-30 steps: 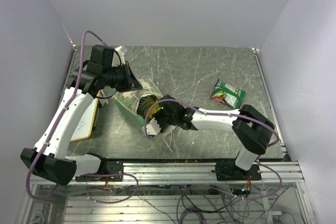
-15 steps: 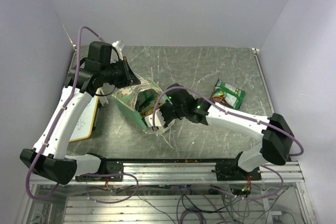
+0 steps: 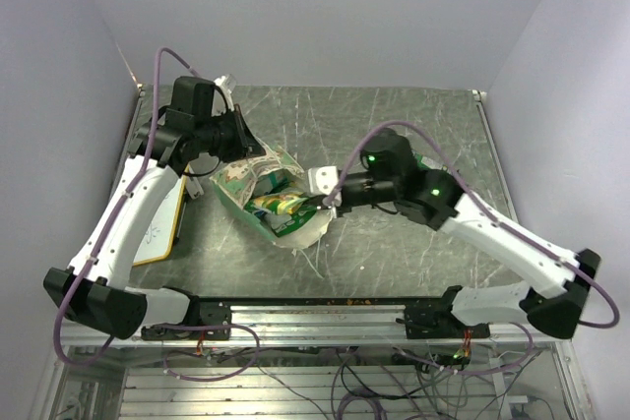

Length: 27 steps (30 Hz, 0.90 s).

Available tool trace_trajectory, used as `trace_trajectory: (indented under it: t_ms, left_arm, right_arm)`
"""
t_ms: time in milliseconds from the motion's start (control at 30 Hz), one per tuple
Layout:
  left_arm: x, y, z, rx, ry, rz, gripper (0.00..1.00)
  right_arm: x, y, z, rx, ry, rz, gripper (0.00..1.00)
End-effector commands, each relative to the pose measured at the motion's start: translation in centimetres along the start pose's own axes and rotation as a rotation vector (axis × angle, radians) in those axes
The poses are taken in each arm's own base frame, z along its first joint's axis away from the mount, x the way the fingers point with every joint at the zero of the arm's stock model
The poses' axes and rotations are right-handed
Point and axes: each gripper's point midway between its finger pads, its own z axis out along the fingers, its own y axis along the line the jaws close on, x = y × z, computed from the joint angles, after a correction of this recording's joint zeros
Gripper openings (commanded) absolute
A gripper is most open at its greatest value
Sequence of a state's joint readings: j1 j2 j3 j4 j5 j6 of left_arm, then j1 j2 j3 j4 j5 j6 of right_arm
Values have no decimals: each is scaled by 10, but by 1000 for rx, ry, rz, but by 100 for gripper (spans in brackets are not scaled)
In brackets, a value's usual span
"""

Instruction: Take the snacks out of the paper bag

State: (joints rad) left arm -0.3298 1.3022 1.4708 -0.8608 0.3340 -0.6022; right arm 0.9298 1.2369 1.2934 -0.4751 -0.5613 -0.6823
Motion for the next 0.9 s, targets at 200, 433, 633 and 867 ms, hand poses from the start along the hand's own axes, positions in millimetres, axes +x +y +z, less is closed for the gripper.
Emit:
trace_trajectory:
  t_ms: [200,433,633,867]
  left_arm:
    - [-17,5,5,-33,-29,54,7]
    - [-16,3,1,-30,-23,73,7]
    - [-12,0,-3,-13,-19,70,7]
    - [-12,-1,-9,-12,-28,76,7]
  right_arm:
    - [7,-41,-119,373,223,6,0]
    - [117,-93,-188,778,693,62,0]
    - [214,-108,-235,1029,1073,321,0]
    - [251,-126,-273,1500,1246,686,0]
